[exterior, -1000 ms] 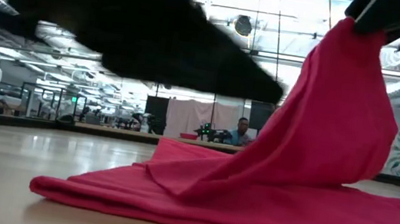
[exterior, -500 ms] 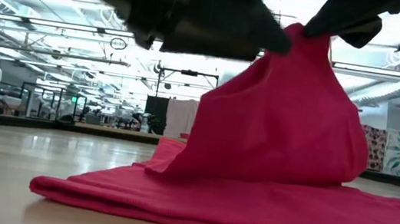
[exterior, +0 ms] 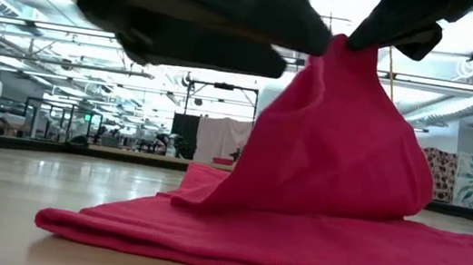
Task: Roll napkin
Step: Fold the red napkin
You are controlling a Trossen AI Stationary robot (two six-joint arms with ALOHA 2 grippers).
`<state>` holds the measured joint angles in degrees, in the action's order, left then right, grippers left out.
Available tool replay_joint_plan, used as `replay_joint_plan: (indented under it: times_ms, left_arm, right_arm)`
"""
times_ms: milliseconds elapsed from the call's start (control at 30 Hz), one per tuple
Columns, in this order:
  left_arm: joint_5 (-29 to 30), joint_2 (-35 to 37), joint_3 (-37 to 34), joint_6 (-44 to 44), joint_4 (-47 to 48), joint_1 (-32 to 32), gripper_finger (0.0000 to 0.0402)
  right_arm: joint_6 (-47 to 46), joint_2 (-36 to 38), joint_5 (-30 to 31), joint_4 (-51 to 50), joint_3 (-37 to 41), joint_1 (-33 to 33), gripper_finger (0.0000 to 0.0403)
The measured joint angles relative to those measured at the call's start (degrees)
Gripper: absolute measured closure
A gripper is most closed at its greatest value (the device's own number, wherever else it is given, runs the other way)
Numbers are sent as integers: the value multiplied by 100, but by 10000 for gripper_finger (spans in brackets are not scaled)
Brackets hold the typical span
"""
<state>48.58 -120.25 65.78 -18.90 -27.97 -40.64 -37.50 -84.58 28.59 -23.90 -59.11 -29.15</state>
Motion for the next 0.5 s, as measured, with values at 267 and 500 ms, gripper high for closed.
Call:
replay_joint_plan:
  times_ms: [267, 500]
  left_arm:
    - [-181, 0, 0, -29, 530, -153, 171]
    - [-812, 2, 0, -124, 782, -138, 171]
  right_arm:
    - [-41, 0, -8, 4, 0, 130, 397]
    - [-46, 0, -20, 4, 0, 147, 397]
